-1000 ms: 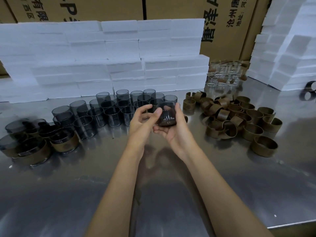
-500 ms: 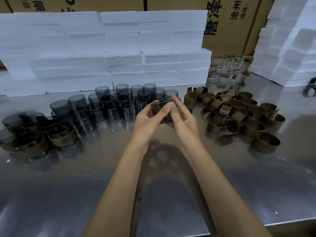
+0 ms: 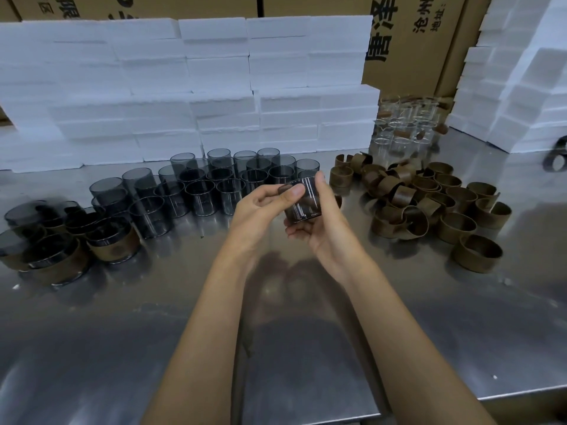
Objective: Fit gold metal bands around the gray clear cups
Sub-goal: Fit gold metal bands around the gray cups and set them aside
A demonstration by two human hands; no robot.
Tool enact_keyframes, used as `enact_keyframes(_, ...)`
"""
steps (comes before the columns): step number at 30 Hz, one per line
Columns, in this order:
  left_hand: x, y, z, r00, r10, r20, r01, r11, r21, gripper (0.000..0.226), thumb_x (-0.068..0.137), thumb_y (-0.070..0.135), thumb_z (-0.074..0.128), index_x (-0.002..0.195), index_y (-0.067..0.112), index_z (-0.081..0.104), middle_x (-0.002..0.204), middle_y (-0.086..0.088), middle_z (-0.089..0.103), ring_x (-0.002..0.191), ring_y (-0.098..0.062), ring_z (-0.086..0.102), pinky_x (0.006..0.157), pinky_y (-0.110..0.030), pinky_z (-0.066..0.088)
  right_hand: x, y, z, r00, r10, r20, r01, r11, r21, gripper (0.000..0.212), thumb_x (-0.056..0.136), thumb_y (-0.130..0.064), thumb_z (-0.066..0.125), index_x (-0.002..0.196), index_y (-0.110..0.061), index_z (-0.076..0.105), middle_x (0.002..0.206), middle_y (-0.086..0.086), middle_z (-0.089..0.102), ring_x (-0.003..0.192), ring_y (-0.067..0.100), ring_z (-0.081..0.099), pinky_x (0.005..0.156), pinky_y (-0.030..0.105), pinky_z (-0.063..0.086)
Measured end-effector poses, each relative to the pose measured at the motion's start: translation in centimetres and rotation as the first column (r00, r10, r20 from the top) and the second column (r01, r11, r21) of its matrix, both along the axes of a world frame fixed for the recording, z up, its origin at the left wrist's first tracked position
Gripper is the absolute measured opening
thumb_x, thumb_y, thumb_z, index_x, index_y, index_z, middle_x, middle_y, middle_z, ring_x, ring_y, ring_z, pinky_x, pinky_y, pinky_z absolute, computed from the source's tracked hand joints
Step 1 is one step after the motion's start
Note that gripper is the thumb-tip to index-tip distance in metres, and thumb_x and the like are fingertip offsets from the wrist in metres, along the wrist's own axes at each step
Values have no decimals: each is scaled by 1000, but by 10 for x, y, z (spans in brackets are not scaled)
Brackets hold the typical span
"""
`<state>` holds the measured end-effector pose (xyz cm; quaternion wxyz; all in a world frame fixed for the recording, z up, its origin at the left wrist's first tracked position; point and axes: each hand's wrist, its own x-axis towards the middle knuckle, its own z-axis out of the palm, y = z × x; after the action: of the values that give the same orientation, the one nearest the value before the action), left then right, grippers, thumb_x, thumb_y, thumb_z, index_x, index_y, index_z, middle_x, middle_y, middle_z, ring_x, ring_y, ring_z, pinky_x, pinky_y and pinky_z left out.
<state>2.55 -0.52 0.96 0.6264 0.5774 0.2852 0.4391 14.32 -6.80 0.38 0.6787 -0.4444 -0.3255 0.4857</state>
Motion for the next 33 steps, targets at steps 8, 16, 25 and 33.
enact_keyframes(8,-4,0,-3,966,-247,76,250,968,-31,52,85,26,70,133,9,65,116,-10,70,85,-24,52,71,-29,50,10,-7,-3,942,270,-200,-265,963,50,77,91,-77,48,112,-7,72,80,15,64,66,20,59,59,27,54)
enact_keyframes(16,0,-3,0,955,-290,68,295,952,-78,51,87,34,63,134,16,64,119,-1,71,87,-5,63,75,-22,46,7,-3,-4,961,173,-216,-167,985,46,51,111,-42,31,109,-9,70,85,17,72,66,21,66,57,27,52)
enact_keyframes(25,-9,3,-1,954,-285,-96,293,952,86,75,76,20,73,148,28,51,139,11,65,135,-9,53,114,-30,37,4,0,-6,954,105,-281,-114,993,-14,43,109,-40,40,132,-11,63,129,14,70,115,26,69,97,37,58)
enact_keyframes(33,-3,-9,4,983,-90,-158,132,950,284,55,76,4,86,126,16,67,111,11,73,110,-4,66,97,-21,51,9,0,-5,959,3,-283,-28,996,-81,49,104,-36,51,132,4,60,126,26,68,121,34,65,98,39,55)
